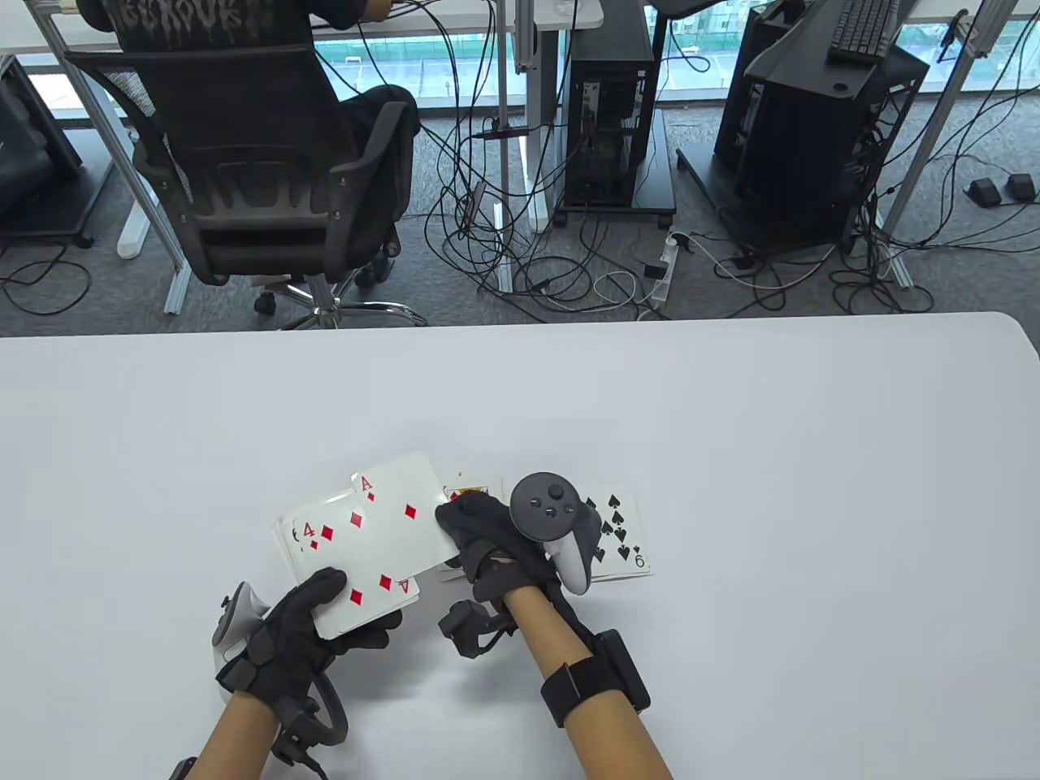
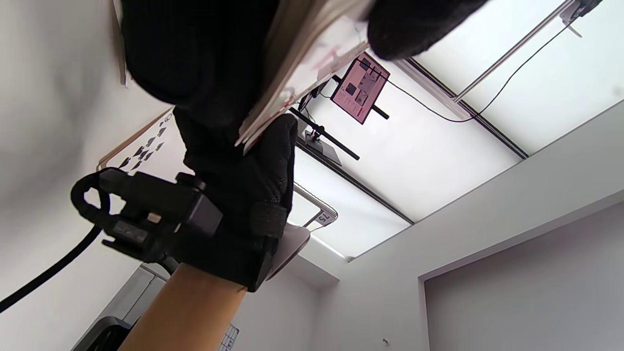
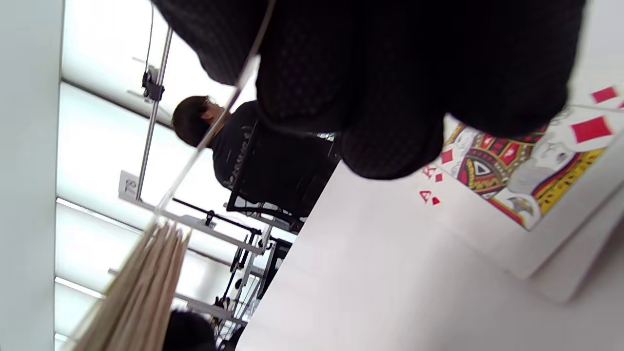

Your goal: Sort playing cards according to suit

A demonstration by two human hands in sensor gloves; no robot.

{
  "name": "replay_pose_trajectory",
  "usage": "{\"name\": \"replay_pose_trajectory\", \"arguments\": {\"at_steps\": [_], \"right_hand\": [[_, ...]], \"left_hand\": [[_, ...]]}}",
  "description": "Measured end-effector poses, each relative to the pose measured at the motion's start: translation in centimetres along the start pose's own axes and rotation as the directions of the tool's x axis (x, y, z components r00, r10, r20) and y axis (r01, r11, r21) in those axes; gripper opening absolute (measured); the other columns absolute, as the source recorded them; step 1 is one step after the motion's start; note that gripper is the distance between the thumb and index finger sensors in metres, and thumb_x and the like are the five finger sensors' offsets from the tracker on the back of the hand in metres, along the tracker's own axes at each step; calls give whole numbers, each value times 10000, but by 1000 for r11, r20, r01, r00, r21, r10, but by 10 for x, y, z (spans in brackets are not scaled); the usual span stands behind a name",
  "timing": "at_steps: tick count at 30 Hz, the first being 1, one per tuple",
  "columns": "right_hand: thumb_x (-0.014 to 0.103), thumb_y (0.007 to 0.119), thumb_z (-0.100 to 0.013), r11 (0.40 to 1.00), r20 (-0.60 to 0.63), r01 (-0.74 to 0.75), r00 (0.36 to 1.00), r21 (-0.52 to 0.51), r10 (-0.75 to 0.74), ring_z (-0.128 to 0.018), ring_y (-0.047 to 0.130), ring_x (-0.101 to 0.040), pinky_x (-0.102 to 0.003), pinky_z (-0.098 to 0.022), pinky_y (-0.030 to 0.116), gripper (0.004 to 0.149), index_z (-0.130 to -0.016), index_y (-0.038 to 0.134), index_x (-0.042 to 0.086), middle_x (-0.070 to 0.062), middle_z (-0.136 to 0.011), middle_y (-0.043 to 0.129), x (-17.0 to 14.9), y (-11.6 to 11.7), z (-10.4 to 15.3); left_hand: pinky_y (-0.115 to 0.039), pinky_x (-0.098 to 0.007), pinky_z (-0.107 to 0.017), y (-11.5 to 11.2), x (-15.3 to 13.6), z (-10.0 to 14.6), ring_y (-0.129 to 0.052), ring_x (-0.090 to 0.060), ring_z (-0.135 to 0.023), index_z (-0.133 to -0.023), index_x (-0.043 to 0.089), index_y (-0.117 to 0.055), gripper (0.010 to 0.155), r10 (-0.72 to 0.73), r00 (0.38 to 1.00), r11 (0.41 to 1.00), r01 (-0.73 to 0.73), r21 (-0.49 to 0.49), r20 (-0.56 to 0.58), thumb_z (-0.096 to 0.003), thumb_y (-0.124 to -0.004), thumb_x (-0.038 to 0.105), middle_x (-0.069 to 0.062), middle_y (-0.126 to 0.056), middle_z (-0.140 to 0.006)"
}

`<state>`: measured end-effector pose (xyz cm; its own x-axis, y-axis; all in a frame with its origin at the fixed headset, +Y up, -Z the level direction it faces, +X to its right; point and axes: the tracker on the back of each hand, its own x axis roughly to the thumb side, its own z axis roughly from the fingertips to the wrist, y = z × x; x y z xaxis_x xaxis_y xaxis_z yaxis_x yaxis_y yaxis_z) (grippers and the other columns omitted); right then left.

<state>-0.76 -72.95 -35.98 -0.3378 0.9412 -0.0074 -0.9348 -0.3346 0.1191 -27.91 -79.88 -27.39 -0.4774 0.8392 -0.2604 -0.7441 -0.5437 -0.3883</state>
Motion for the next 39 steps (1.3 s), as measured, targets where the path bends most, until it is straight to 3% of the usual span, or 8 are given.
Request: {"name": "replay_pose_trajectory", "arguments": {"at_steps": [4, 11, 18, 22, 26, 36, 38, 39], "right_hand": [[232, 686, -554, 991, -72, -89, 994, -102, 82, -415, 957, -335, -466, -284, 855, 377, -769, 729, -74, -92, -456, 908, -20, -14, -10], [243, 695, -549, 921, -133, -379, 921, -84, 367, -318, 987, -285, -418, -214, 875, 381, -745, 754, -79, -68, -402, 927, -21, -1, -20], [259, 705, -542, 568, -71, -822, 569, -38, 819, -248, 1006, -264, -401, -161, 885, 412, -720, 773, -106, -46, -340, 950, -13, 27, -31], [273, 703, -542, 388, -29, -921, 388, -23, 921, -255, 1004, -277, -417, -172, 879, 429, -717, 783, -111, -53, -333, 952, -16, 39, -34], [299, 702, -544, 274, -10, -962, 274, 11, 962, -251, 998, -269, -421, -175, 872, 451, -714, 796, -108, -53, -323, 949, -17, 46, -35], [383, 673, -561, 121, -7, -989, 121, 88, 993, -306, 985, -332, -459, -218, 855, 541, -769, 781, -105, -105, -382, 953, -19, 51, -33], [405, 664, -563, 162, -1, -983, 163, 92, 987, -353, 982, -339, -462, -246, 857, 553, -788, 772, -89, -107, -421, 952, -16, 49, -34], [401, 661, -564, 226, 6, -974, 226, 14, 974, -354, 982, -334, -458, -245, 859, 546, -788, 769, -86, -101, -421, 950, -10, 45, -31]], "left_hand": [[-831, -414, -549, 0, 0, 0, -909, -350, -787, -1110, 152, -336, 632, 5, 1000, 1000, -5, 3, 2, -680, -641, 500, -212, -574, -1041], [-831, -412, -550, 1, -1, 0, -909, -349, -788, -1112, 153, -332, 634, 6, 1000, 1000, -6, 11, -9, -681, -638, 504, -214, -572, -1043], [-832, -410, -550, 1, -1, 0, -910, -346, -787, -1111, 153, -333, 634, 6, 1000, 1000, -6, 11, -8, -680, -637, 506, -214, -573, -1042], [-831, -411, -550, 1, -1, 0, -908, -347, -788, -1111, 149, -331, 635, 7, 1000, 1000, -7, 11, -12, -681, -636, 505, -212, -572, -1042], [-831, -410, -550, 1, -1, 0, -909, -347, -788, -1111, 150, -332, 634, 6, 1000, 1000, -6, 10, -12, -682, -635, 506, -213, -571, -1042], [-831, -412, -550, 1, -1, 0, -907, -350, -788, -1111, 150, -331, 636, 5, 1000, 1000, -5, 9, -12, -681, -635, 506, -211, -572, -1042], [-831, -412, -550, 1, -1, 0, -908, -348, -788, -1111, 150, -331, 636, 4, 1000, 1000, -4, 7, -10, -682, -635, 506, -212, -571, -1043], [-831, -411, -550, 1, -1, 0, -908, -347, -789, -1111, 150, -330, 635, 3, 1000, 1000, -3, 5, -8, -682, -635, 506, -212, -570, -1043]]}}
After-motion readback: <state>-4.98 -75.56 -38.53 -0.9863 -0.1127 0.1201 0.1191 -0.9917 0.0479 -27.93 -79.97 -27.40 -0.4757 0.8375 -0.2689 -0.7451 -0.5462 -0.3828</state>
